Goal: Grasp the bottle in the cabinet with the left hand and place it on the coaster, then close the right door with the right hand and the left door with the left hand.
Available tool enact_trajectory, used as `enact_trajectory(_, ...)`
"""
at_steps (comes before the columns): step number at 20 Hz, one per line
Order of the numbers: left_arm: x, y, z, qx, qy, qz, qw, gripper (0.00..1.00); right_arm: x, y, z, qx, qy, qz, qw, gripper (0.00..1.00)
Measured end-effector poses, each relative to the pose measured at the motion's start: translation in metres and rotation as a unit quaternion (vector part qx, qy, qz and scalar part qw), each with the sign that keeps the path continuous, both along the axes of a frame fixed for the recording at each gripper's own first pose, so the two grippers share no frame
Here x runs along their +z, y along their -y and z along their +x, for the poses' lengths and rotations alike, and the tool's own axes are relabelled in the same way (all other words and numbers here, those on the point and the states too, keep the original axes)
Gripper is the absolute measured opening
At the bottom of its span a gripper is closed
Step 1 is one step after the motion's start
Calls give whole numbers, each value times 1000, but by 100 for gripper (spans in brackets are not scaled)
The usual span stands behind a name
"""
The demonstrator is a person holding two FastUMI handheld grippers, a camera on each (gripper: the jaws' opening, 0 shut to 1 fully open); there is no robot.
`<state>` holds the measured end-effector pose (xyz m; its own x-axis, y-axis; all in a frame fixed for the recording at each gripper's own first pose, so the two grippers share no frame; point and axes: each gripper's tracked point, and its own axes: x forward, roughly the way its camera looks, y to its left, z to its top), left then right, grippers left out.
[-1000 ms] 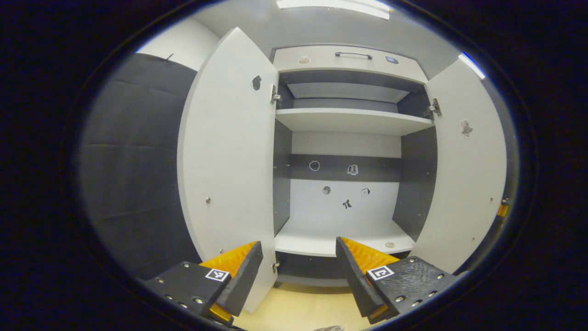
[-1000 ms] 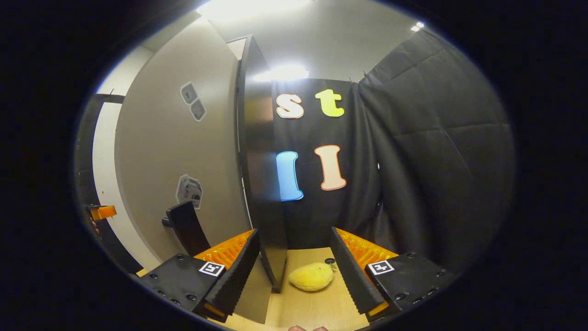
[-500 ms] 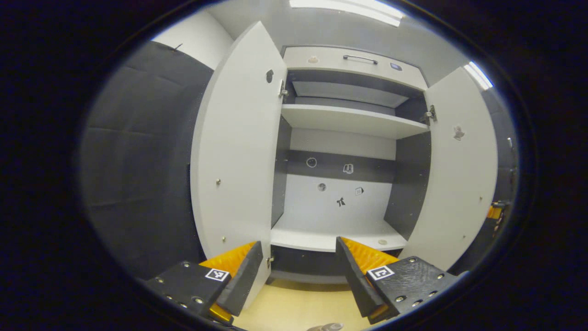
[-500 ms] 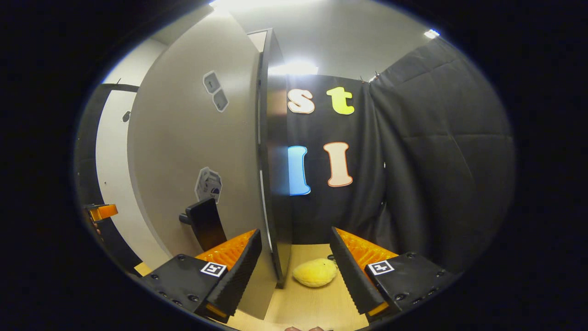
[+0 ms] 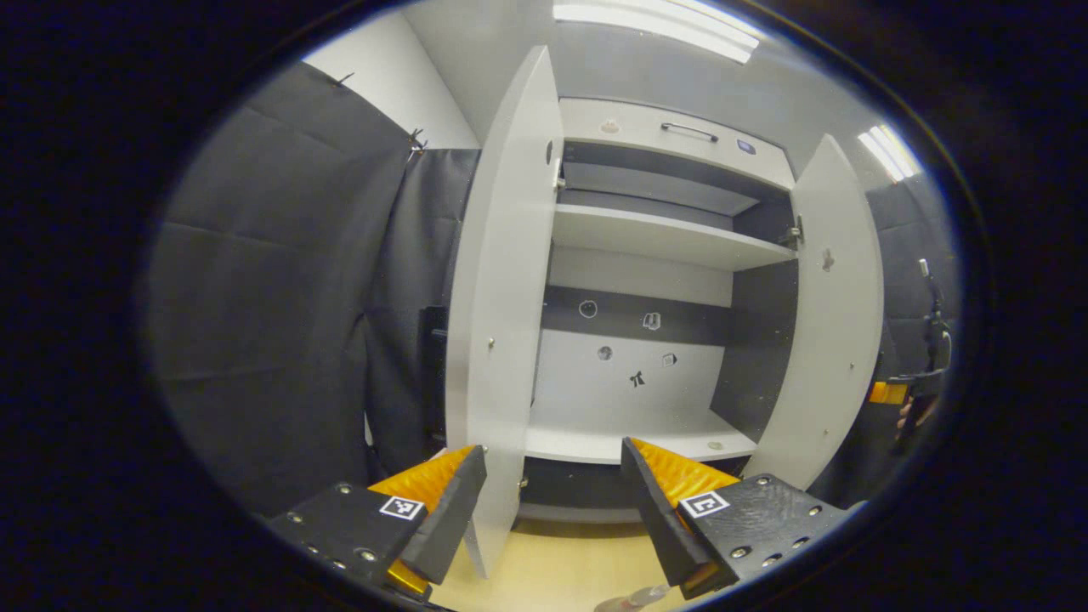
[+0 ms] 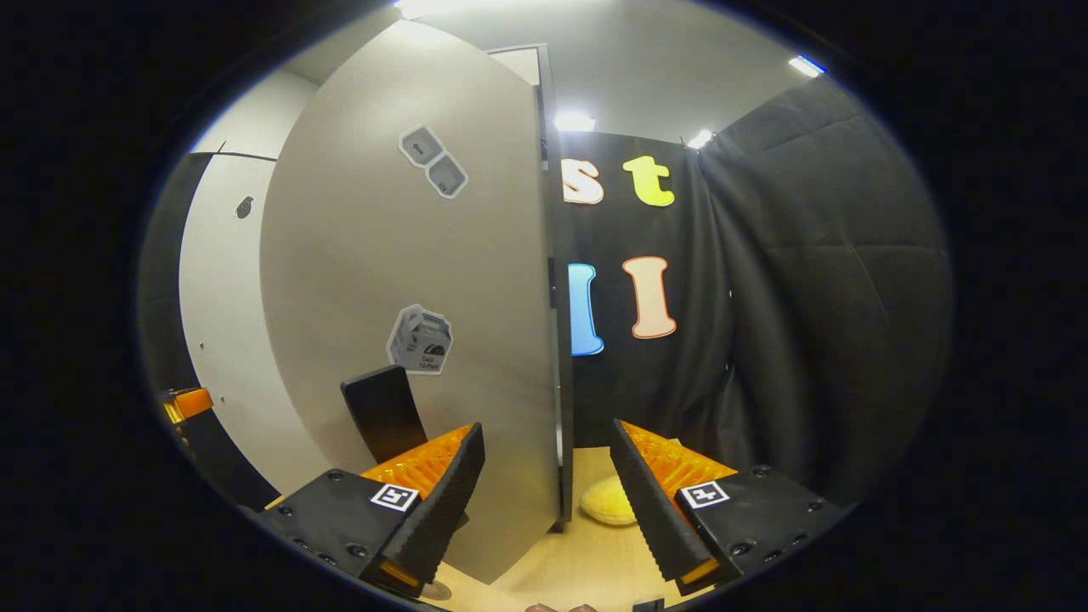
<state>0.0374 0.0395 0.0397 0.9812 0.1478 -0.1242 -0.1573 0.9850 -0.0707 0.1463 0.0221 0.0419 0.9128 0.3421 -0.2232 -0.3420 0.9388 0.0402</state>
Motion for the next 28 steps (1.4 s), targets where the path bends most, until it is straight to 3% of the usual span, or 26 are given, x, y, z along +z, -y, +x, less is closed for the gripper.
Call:
enact_trajectory(2, 0, -14, -12, 9, 3, 3, 1000, 93, -5, -20, 0, 14, -6, -4, 1000, 92)
enact_trajectory(3, 0, -21, -19, 15, 5, 5, 1000, 93, -7, -29, -1, 20, -8, 1, 1000, 96)
enact_trajectory(6, -2, -42, -31, 29, 2, 10, 1000, 93, -15, -59, -5, 41, -20, 10, 999, 96)
enact_trajectory(7, -3, -50, -36, 35, 0, 12, 999, 93, -17, -68, -8, 50, -24, 12, 998, 92)
enact_trajectory(9, -6, -66, -44, 48, -2, 11, 999, 93, -18, -77, -13, 55, -19, 9, 998, 96)
enact_trajectory(10, -5, -74, -46, 55, 1, 7, 998, 93, -19, -79, -15, 56, -16, 4, 998, 92)
enact_trajectory(14, -11, -96, -52, 68, 9, -23, 997, 93, -25, -87, -24, 52, -18, 2, 998, 96)
enact_trajectory(20, -13, -153, -57, 86, 16, -22, 996, 93, -33, -92, -44, 22, -14, 6, 1000, 96)
enact_trajectory(28, 2, -228, -15, 50, 38, 4, 998, 93, -50, -100, -77, -3, -1, -13, 1000, 96)
